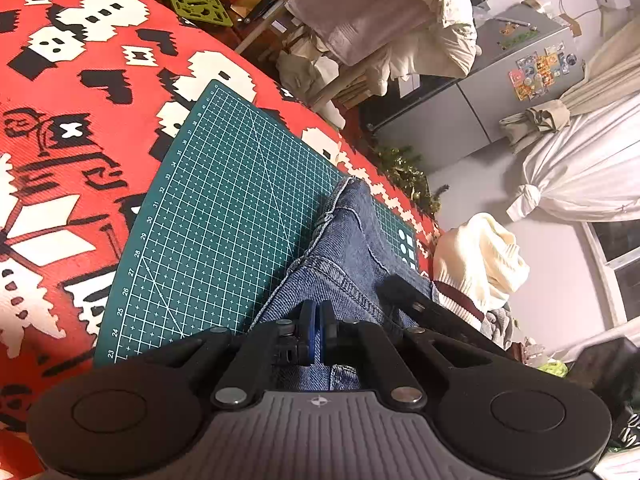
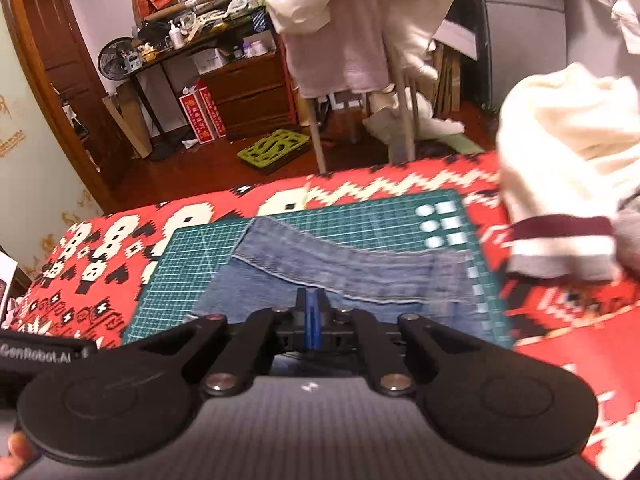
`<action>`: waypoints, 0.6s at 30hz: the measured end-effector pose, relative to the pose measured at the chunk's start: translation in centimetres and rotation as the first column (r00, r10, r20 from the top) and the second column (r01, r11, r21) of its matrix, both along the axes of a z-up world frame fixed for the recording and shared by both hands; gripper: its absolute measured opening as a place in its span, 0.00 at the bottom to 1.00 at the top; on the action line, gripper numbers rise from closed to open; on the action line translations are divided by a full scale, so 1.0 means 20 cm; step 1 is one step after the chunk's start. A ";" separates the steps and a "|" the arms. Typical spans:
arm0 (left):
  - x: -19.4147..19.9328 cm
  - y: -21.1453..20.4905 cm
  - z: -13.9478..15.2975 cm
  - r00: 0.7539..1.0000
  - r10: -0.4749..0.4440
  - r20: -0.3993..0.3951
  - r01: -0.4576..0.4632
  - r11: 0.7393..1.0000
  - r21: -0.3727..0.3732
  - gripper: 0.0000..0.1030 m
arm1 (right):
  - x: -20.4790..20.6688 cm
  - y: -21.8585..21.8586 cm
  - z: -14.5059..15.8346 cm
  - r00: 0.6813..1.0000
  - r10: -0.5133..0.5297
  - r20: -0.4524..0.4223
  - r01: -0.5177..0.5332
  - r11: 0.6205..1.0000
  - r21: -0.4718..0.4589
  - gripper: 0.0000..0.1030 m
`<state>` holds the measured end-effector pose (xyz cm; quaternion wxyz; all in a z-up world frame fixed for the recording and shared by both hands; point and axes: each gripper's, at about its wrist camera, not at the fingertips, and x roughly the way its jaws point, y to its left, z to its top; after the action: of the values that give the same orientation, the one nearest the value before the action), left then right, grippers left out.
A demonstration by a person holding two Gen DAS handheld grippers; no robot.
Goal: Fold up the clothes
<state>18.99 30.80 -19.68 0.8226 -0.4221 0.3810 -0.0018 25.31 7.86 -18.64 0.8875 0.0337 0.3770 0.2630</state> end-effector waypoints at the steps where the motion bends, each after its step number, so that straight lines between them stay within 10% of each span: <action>1: 0.00 0.00 0.00 1.000 -0.001 -0.001 0.001 1.000 0.000 0.01 | 0.00 -0.03 -0.01 1.000 -0.003 -0.012 0.003 1.000 0.002 0.02; 18: 0.01 -0.02 -0.01 1.000 -0.026 -0.008 0.026 1.000 0.005 0.01 | 0.04 -0.35 -0.04 0.994 -0.100 -0.044 0.100 0.995 0.007 0.00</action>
<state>19.16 30.39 -19.80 0.8220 -0.4151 0.3898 -0.0101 26.09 0.95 -19.45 0.8908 0.0626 0.3930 0.2191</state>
